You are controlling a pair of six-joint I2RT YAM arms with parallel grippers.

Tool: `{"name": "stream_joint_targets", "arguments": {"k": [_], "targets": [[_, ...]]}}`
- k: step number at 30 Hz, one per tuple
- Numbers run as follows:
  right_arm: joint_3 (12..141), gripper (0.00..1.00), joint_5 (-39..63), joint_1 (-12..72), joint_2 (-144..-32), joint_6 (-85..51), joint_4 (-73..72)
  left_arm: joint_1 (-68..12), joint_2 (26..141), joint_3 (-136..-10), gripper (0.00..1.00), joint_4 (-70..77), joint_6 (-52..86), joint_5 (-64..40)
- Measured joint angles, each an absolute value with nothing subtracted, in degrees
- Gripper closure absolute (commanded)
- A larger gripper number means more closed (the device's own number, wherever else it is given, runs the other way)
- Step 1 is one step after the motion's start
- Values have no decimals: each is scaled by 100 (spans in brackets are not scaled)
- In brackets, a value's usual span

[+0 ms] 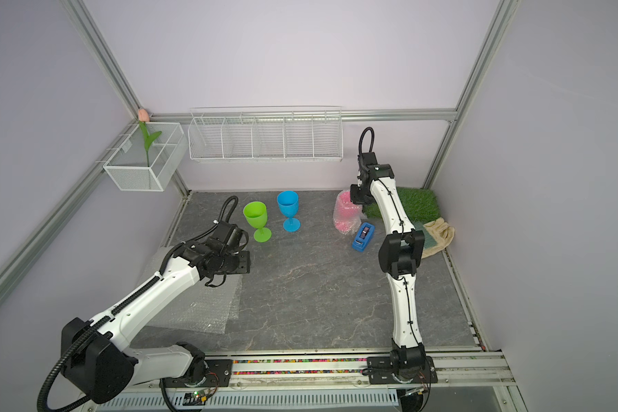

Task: Wrap wine glasses in bubble wrap
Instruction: Place the bubble wrap at the center of the board, then pick up the bubble wrap from the bubble wrap.

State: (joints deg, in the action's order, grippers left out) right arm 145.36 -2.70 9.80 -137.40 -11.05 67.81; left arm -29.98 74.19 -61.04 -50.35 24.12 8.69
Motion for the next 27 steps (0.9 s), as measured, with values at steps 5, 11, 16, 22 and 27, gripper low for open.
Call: {"name": "stream_joint_targets", "arguments": {"k": [5,11,16,22,27], "targets": [[14547,52,-276,965,-13751,-1050,6678,-2888,7459,-6104,41,-5037,2327,851],[14645,47,-268,941,-13673,-1046,6652,-2578,7669,-6128,43,-5065,2112,788],[14645,46,-178,915,-13238,-1046,6661,-2123,8121,-6270,45,-5170,1811,727],[14149,45,16,910,-12123,-1050,6593,-1594,8910,-6689,46,-5365,1446,631],[13290,45,156,921,-11367,-1055,6445,-1535,9507,-6860,53,-5430,1306,440]]}}
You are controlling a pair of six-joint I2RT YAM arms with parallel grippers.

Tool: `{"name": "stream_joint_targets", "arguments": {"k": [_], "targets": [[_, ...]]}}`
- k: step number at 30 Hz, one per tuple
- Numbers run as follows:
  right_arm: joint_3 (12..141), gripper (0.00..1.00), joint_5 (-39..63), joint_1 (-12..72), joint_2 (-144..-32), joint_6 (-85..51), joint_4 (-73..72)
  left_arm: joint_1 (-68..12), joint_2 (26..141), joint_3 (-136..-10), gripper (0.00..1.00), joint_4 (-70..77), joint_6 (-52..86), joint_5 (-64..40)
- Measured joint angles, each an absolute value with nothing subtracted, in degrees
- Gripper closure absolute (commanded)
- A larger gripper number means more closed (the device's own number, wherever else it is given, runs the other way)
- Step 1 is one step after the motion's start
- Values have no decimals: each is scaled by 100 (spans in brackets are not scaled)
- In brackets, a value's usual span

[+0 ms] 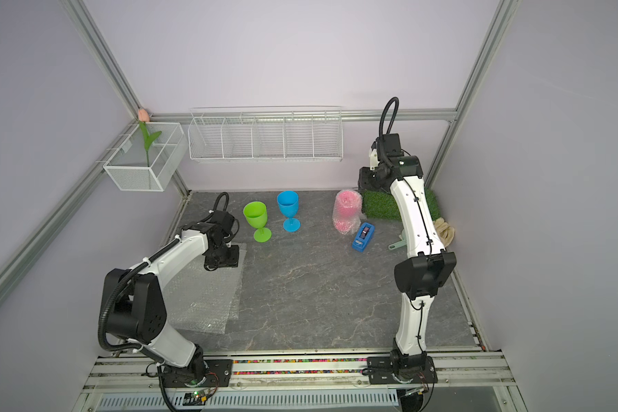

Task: Wrap wine glasses in bubble wrap
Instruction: Pick up the bubble wrap from the bubble wrap.

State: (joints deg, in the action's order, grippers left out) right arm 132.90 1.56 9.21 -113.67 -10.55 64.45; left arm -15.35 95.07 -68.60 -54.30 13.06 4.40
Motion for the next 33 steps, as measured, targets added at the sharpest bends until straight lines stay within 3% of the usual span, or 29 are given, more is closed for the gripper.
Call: {"name": "stream_joint_targets", "arguments": {"k": [8,21,30,33], "targets": [[12195,45,270,926,-11021,-1066,6228,-1538,10051,-6814,53,-5422,1391,349],[11767,46,351,926,-10818,-1066,6005,-1538,10326,-6598,47,-5301,1452,189],[11642,48,395,926,-10794,-1068,5951,-1538,10368,-6598,69,-5293,1433,165],[11640,48,395,926,-10781,-1066,5946,-1538,10359,-6598,72,-5297,1444,189]]}}
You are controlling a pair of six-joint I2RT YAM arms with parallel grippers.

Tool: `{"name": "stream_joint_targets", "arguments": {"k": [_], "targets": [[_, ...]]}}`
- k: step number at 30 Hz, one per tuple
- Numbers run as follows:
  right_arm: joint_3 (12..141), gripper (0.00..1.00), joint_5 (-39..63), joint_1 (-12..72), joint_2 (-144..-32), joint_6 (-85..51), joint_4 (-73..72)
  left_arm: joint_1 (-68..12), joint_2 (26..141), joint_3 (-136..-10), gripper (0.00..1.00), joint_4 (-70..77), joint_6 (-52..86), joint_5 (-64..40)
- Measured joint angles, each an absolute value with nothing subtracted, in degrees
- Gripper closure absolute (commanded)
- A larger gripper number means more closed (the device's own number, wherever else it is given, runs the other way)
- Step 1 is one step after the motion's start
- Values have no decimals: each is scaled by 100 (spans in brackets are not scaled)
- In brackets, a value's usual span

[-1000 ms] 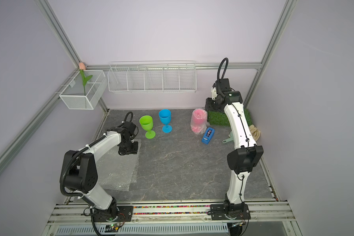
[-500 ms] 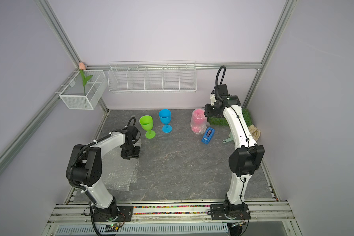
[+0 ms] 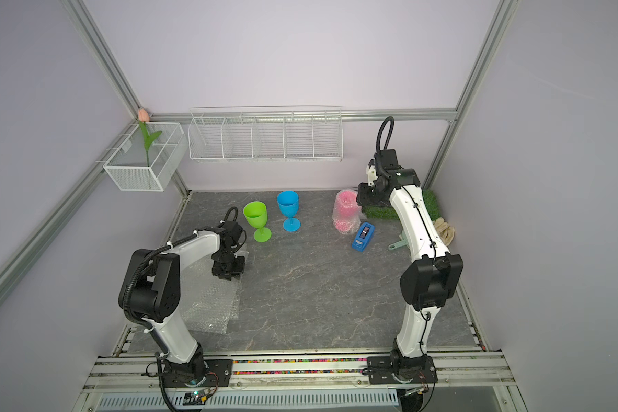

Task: Wrap wine glasses in bubble wrap
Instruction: Pick up the bubble wrap from the bubble wrap.

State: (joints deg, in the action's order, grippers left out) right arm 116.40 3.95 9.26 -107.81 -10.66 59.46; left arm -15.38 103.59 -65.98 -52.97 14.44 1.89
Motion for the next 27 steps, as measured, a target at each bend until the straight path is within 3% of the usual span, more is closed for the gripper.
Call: {"name": "stream_joint_targets", "arguments": {"k": [3,13,20,27], "targets": [[11640,48,395,926,-10779,-1066,5946,-1538,10289,-6598,74,-5308,1450,213],[11622,50,390,926,-10678,-1066,5948,-1538,9819,-6702,100,-5533,1431,436],[11507,50,390,926,-10573,-1063,5944,-1538,9198,-6897,100,-5749,1546,226],[11080,50,370,926,-10333,-1063,5918,-2014,8265,-6989,100,-5465,2139,-1061]]}}
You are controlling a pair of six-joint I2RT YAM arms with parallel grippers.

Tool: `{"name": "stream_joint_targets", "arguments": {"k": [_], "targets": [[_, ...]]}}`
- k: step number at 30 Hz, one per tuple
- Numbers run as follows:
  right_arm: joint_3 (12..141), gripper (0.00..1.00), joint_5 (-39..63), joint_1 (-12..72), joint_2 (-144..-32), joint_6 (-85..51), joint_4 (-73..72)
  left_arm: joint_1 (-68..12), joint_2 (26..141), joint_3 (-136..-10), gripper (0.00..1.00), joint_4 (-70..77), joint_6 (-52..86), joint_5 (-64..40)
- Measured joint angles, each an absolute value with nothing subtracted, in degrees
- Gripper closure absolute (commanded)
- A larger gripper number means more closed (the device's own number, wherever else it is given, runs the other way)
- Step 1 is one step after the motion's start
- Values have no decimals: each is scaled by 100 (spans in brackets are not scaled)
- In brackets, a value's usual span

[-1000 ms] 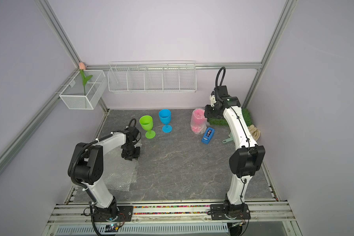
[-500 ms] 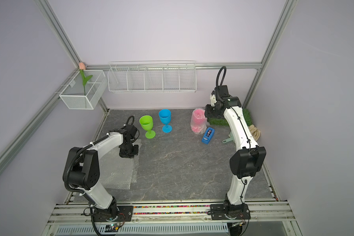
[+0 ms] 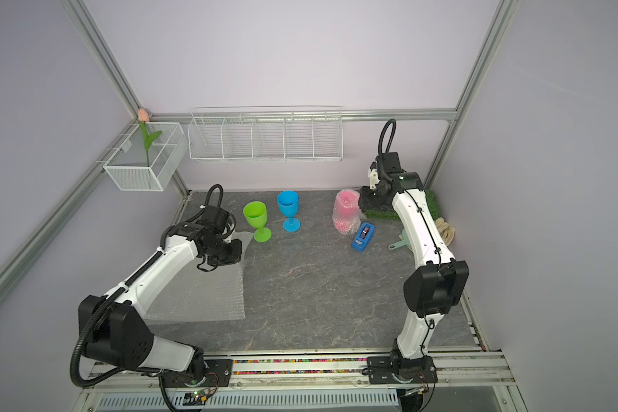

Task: Wrap wine glasses in bubble wrap
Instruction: Pick up the bubble wrap from the bubble wrap, then place the bubble wrap at the center of the board.

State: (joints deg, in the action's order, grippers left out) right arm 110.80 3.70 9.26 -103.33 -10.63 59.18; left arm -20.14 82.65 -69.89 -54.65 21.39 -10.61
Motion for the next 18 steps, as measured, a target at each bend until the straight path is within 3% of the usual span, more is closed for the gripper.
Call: {"name": "stream_joint_targets", "arguments": {"k": [9,18], "targets": [[10475,50,301,926,-10031,-1057,5833,-3533,8674,-6989,100,-3529,3804,-2263],[10232,51,283,913,-9953,-1020,5765,-4388,10427,-7782,100,-1992,5028,-2738]]}}
